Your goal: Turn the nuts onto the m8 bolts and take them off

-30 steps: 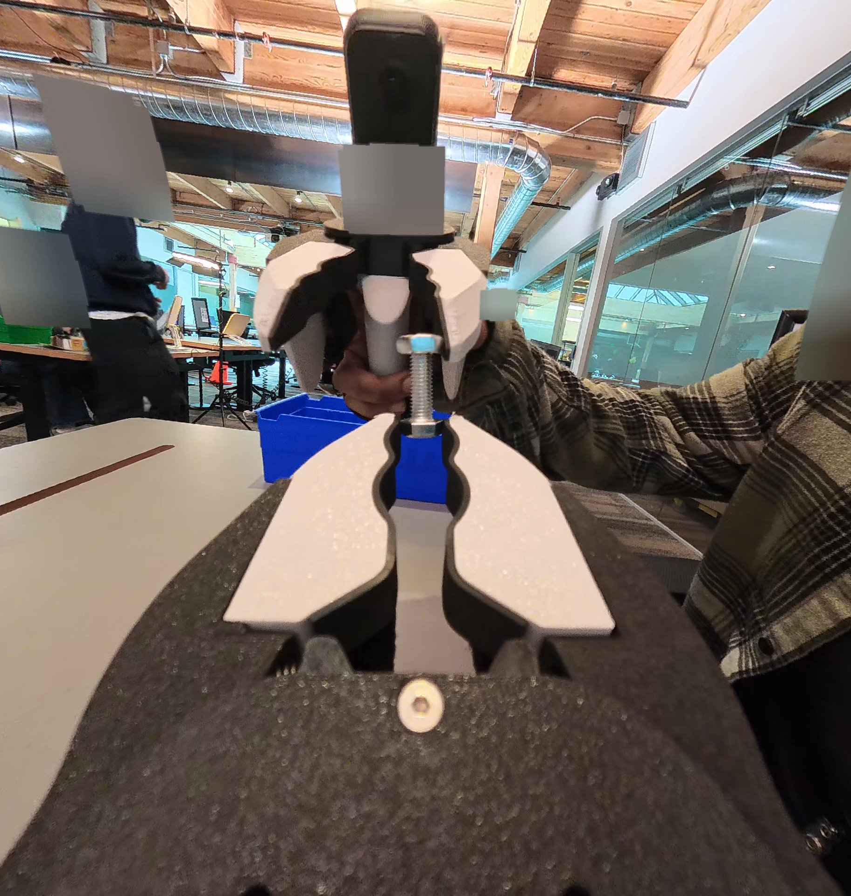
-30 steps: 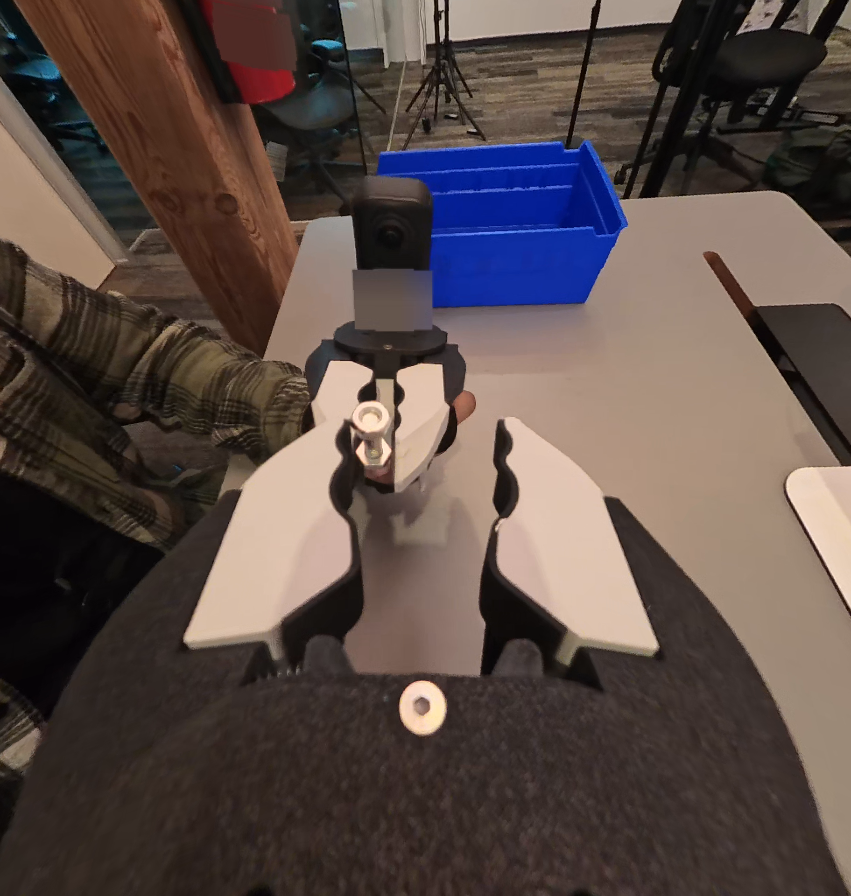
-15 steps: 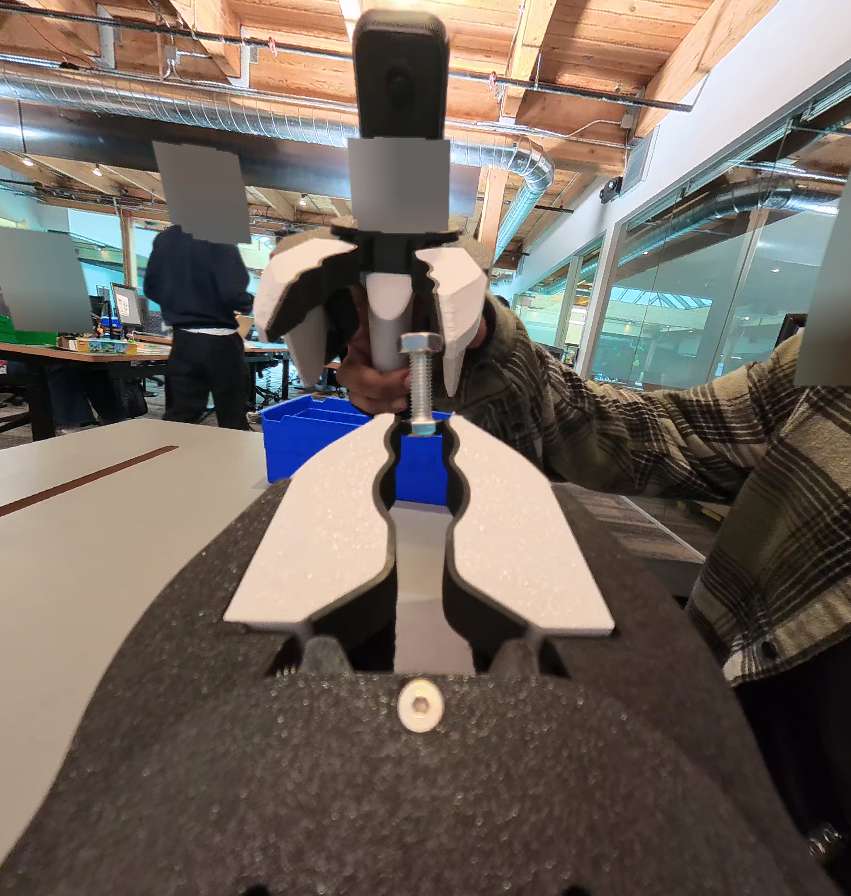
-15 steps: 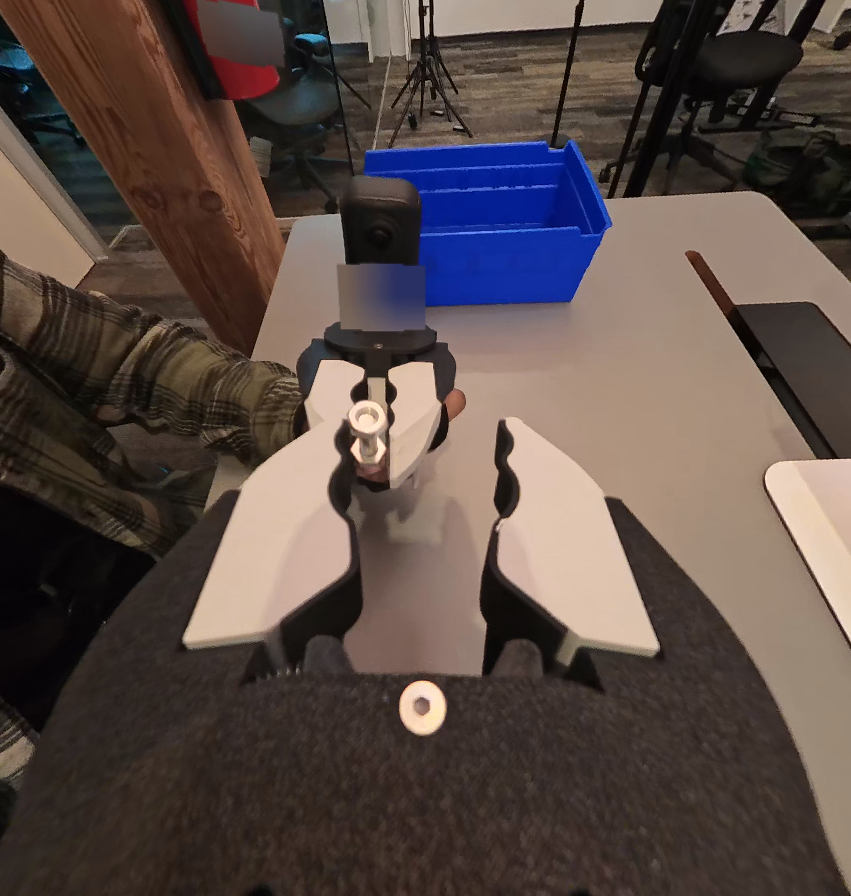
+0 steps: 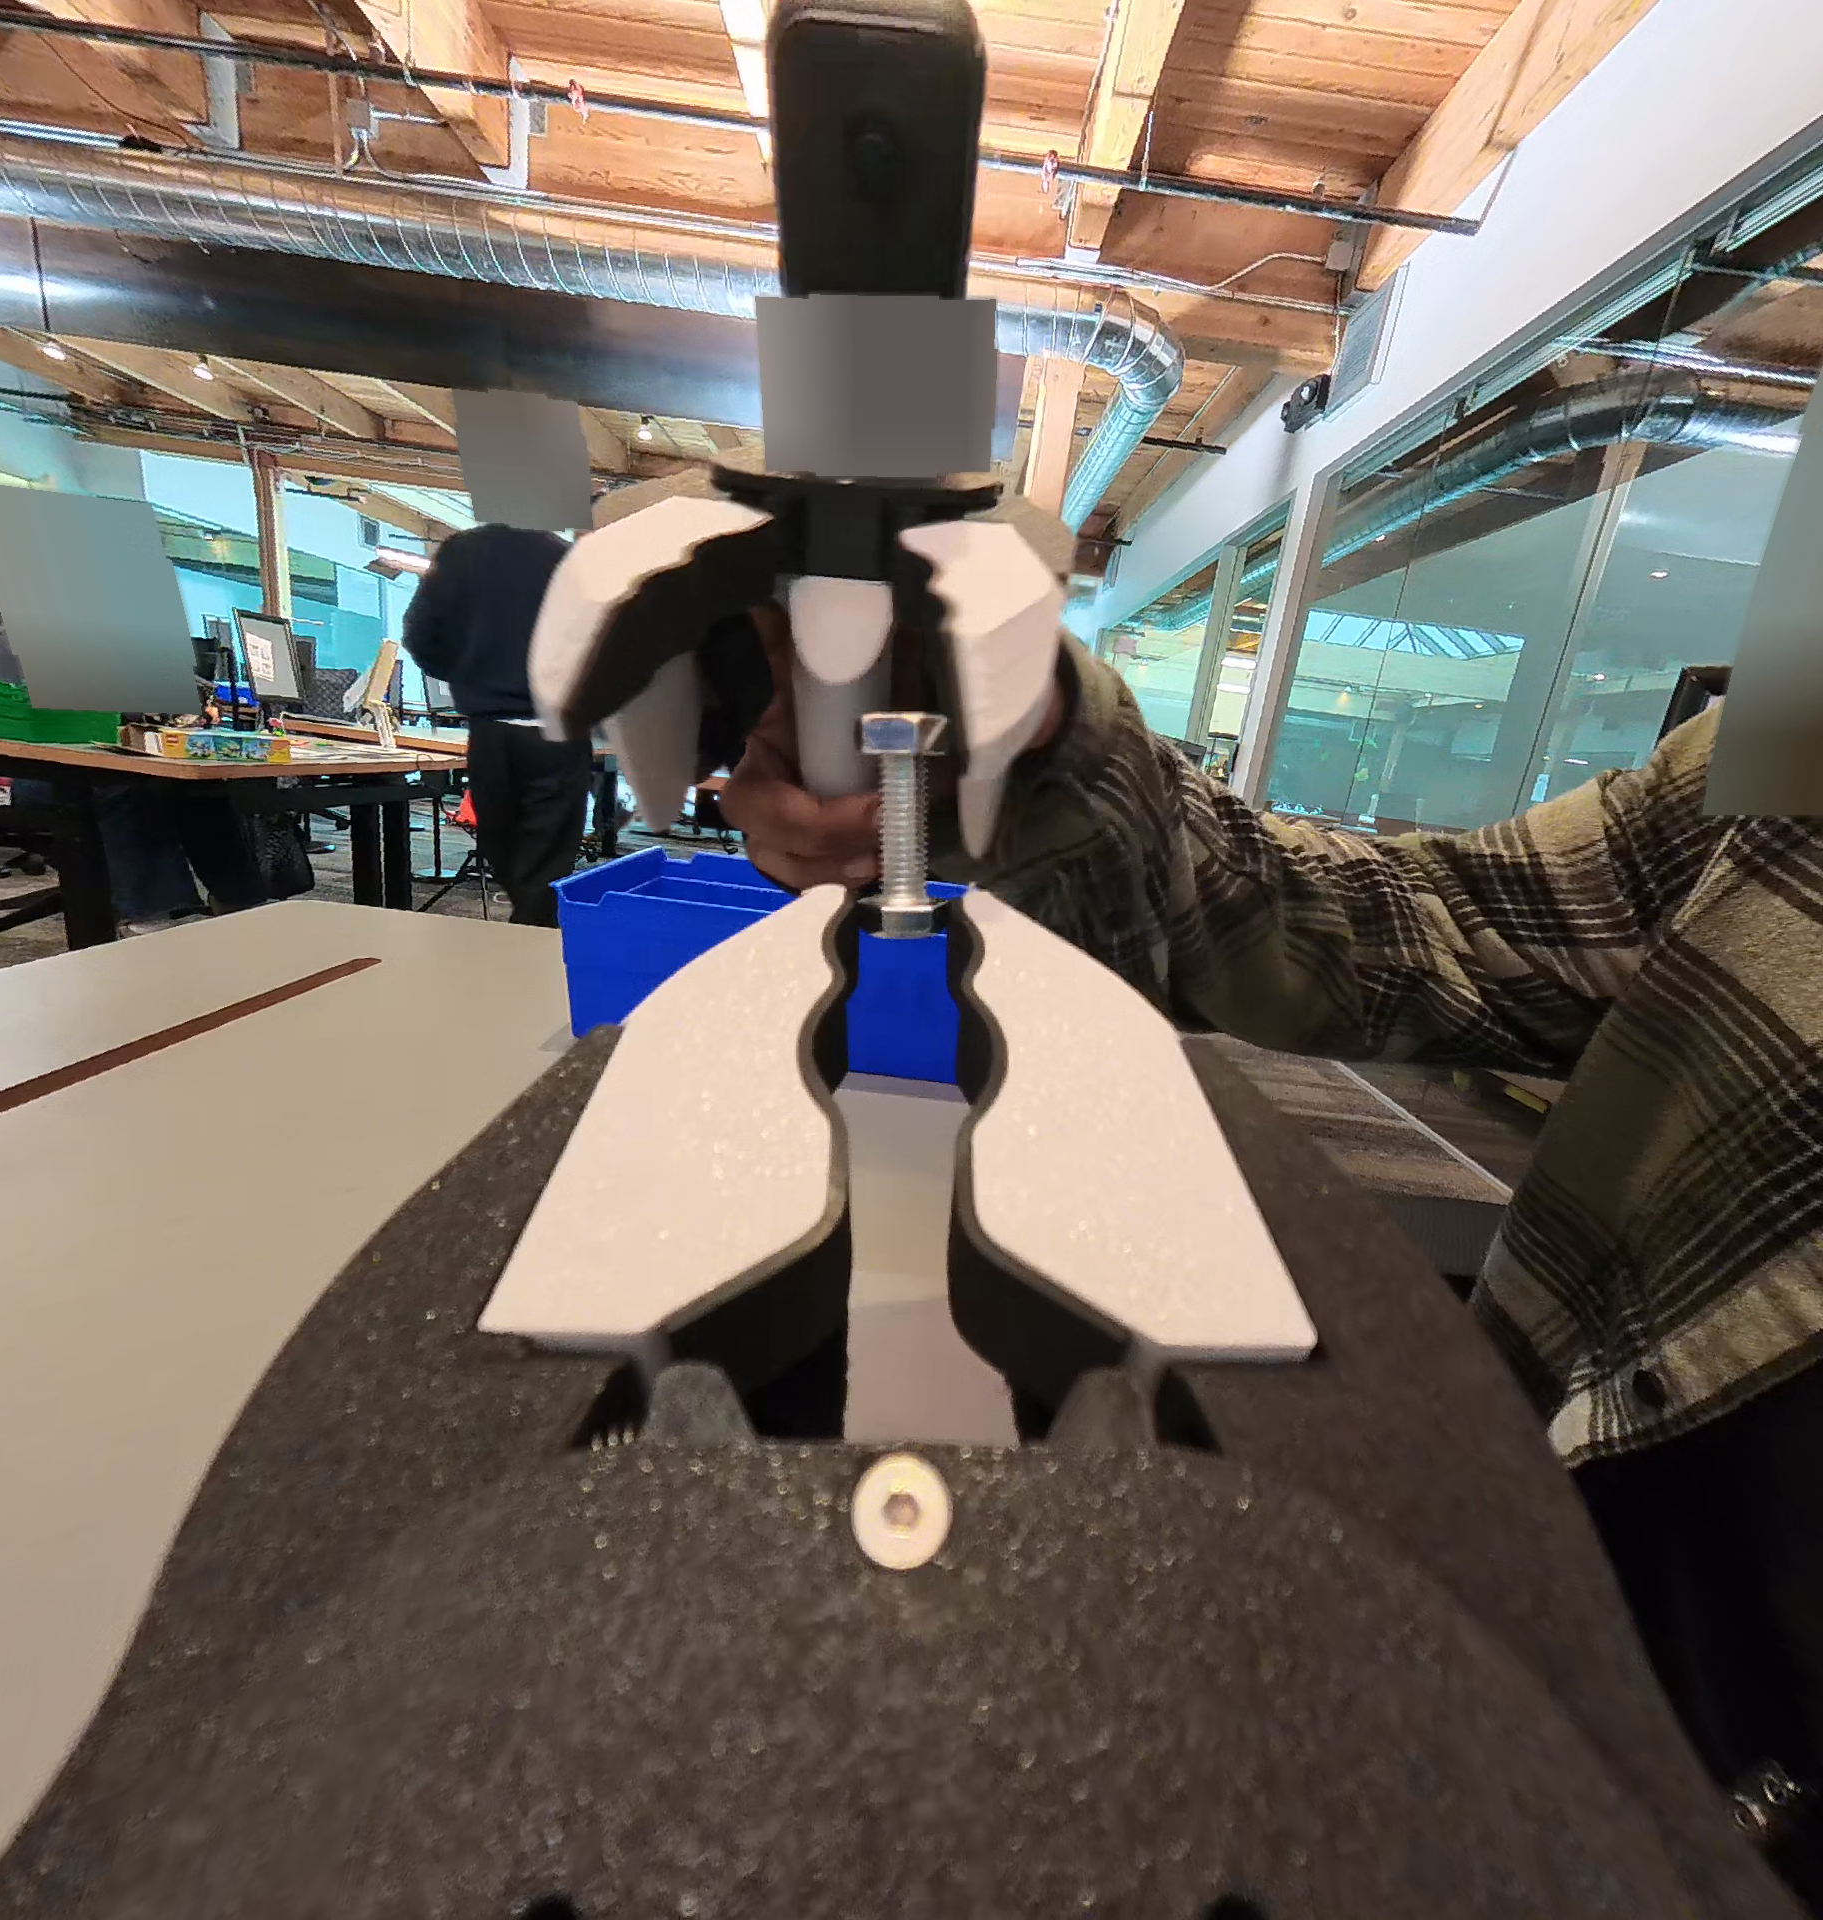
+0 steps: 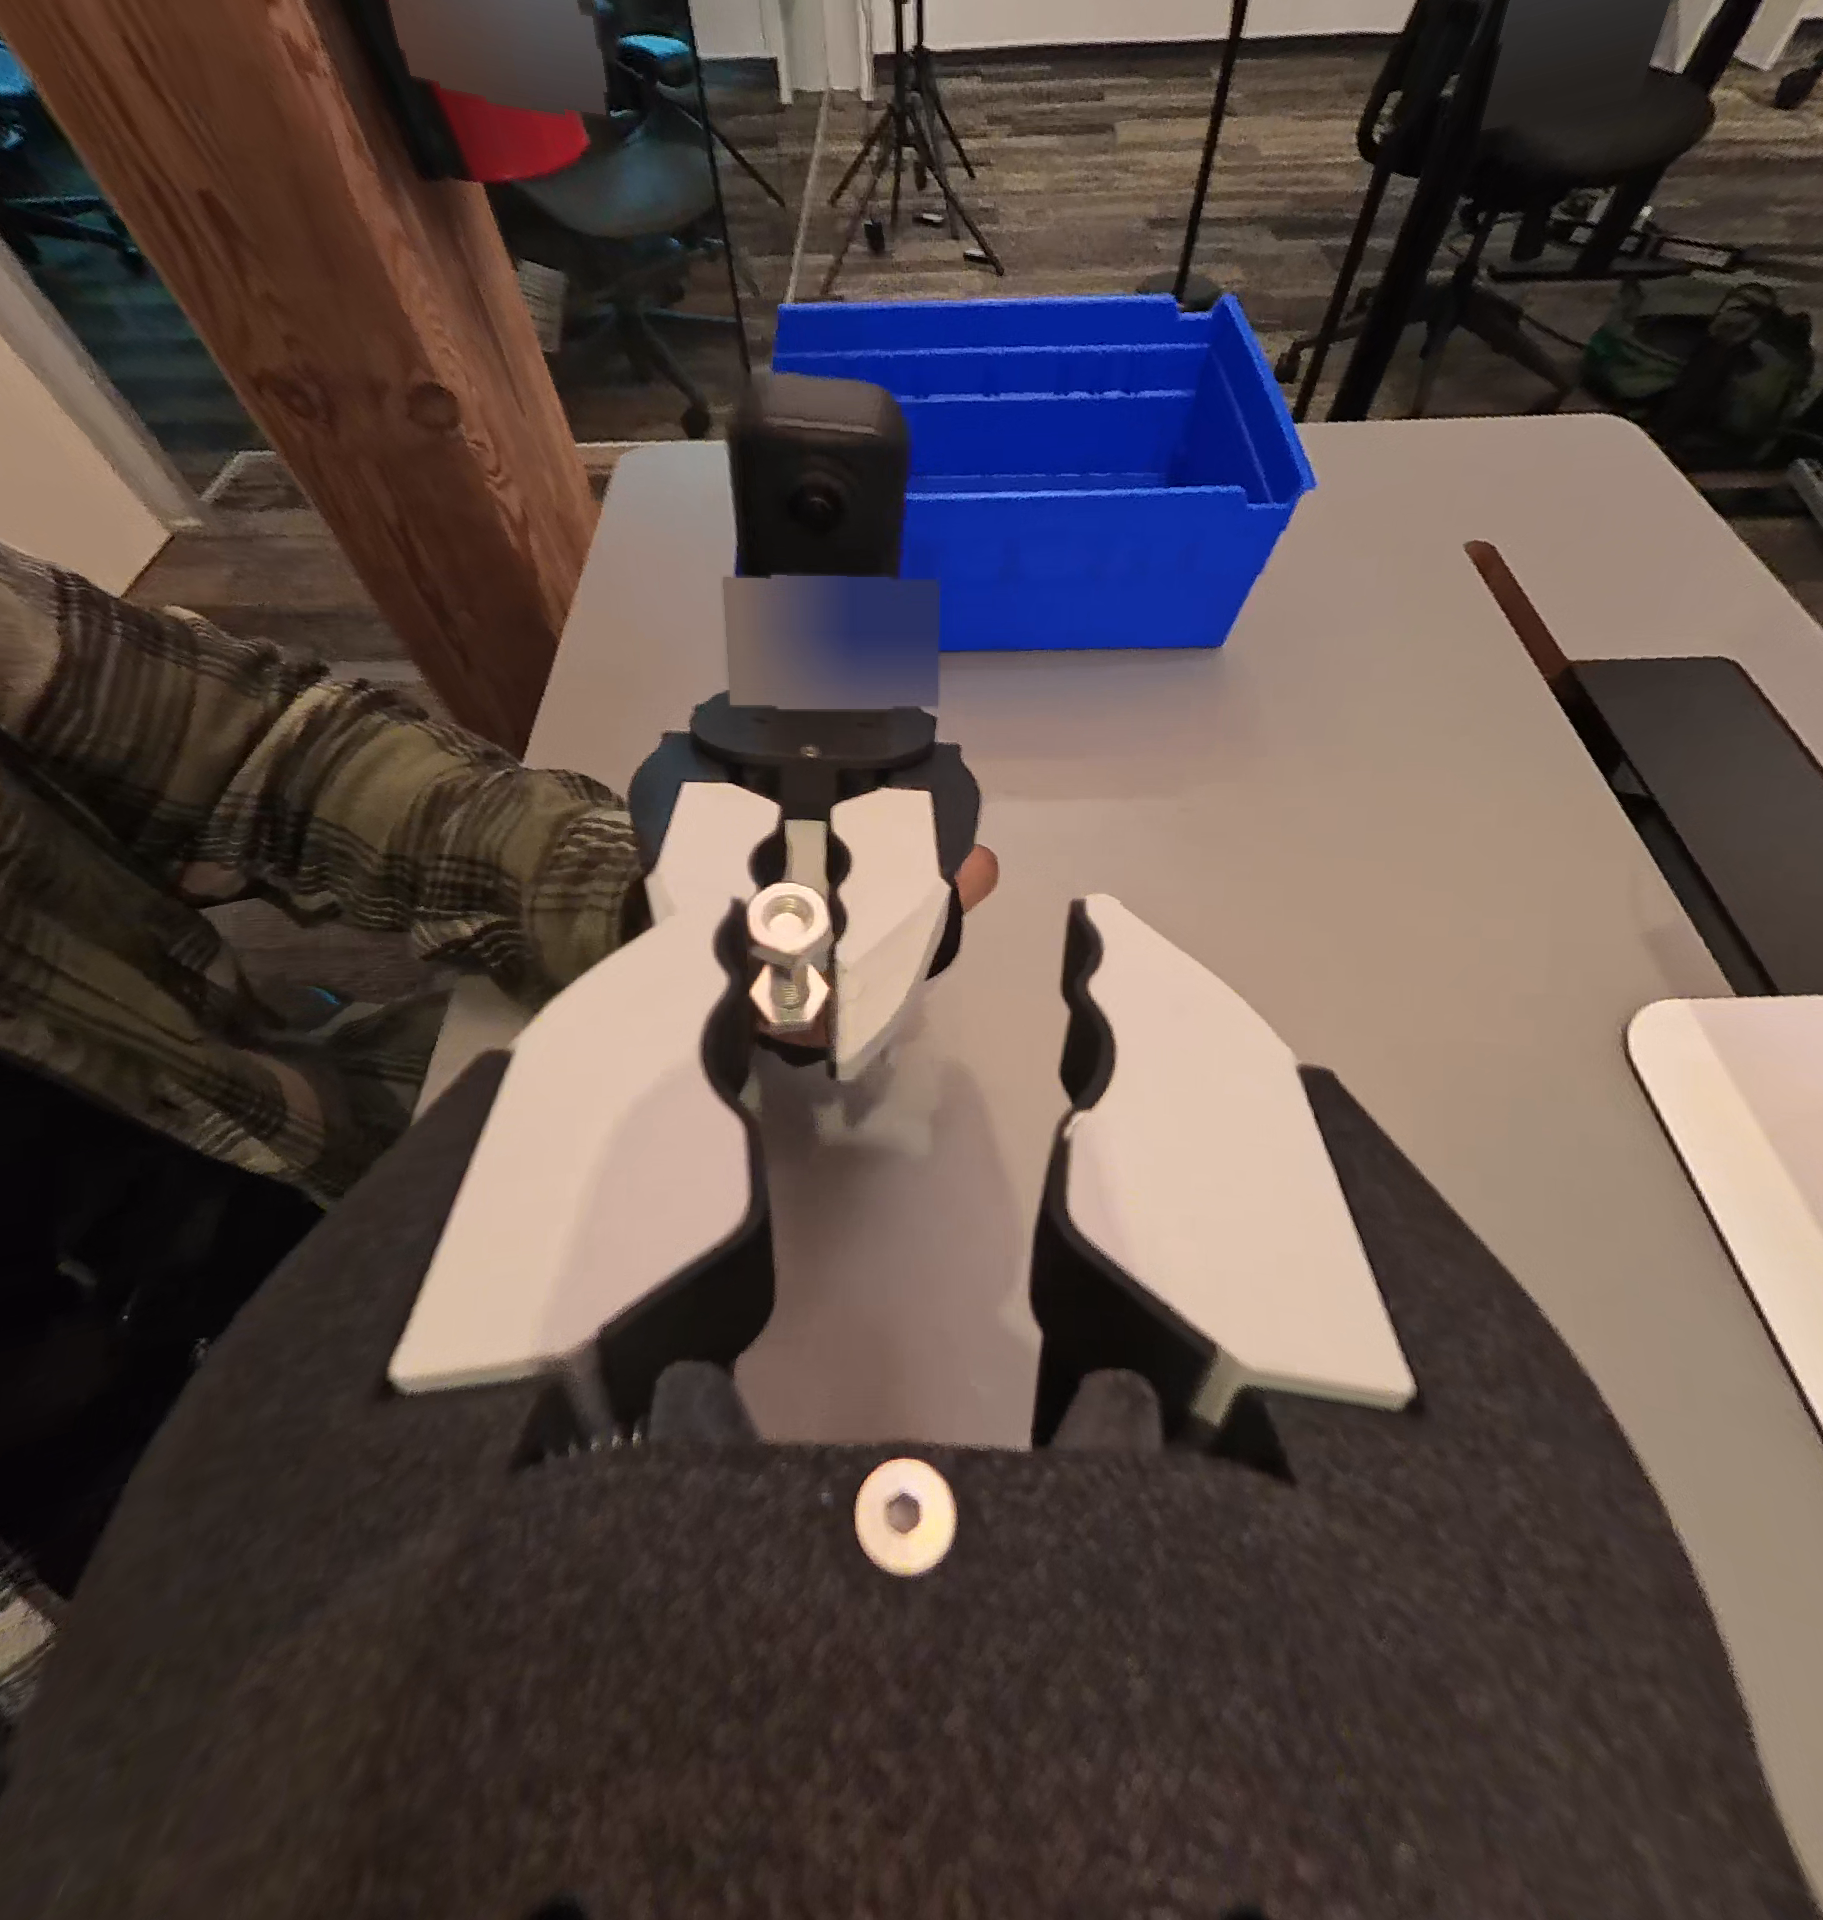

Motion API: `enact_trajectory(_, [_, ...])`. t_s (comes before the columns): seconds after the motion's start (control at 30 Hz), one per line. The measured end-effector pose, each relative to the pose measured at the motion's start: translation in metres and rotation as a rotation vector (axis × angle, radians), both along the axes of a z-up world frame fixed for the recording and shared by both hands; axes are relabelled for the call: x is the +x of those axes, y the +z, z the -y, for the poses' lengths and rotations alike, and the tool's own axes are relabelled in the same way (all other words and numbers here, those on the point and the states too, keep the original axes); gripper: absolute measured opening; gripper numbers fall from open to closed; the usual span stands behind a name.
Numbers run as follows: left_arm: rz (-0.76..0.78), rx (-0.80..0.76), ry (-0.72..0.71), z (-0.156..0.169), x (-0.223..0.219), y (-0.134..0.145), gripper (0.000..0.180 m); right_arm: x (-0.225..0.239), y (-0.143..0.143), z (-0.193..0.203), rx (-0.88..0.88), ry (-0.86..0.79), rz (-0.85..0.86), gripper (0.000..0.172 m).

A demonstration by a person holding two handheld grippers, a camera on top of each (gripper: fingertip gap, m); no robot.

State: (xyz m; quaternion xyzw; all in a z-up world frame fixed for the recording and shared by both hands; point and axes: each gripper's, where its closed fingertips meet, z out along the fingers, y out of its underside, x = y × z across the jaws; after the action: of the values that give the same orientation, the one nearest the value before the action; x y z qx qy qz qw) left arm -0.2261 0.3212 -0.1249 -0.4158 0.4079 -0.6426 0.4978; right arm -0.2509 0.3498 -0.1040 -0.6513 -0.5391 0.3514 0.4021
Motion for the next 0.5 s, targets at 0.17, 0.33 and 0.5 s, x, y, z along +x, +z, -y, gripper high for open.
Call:
enact_trajectory(0.17, [0.004,-0.006,0.001,-0.0011,-0.0008,0.0004,0.016,0.0088,-0.0001,-0.0019,-0.017,-0.014,-0.005,0.059])
enact_trajectory(0.33, [0.004,-0.002,0.002,-0.0007,-0.0008,0.0006,0.016,0.0104,0.0039,0.0000,-0.009,-0.006,-0.011,0.057])
enact_trajectory(0.5, [0.005,-0.004,0.010,-0.0021,-0.0013,0.0003,0.016,0.0038,0.0060,0.0070,-0.016,0.014,-0.020,0.059])
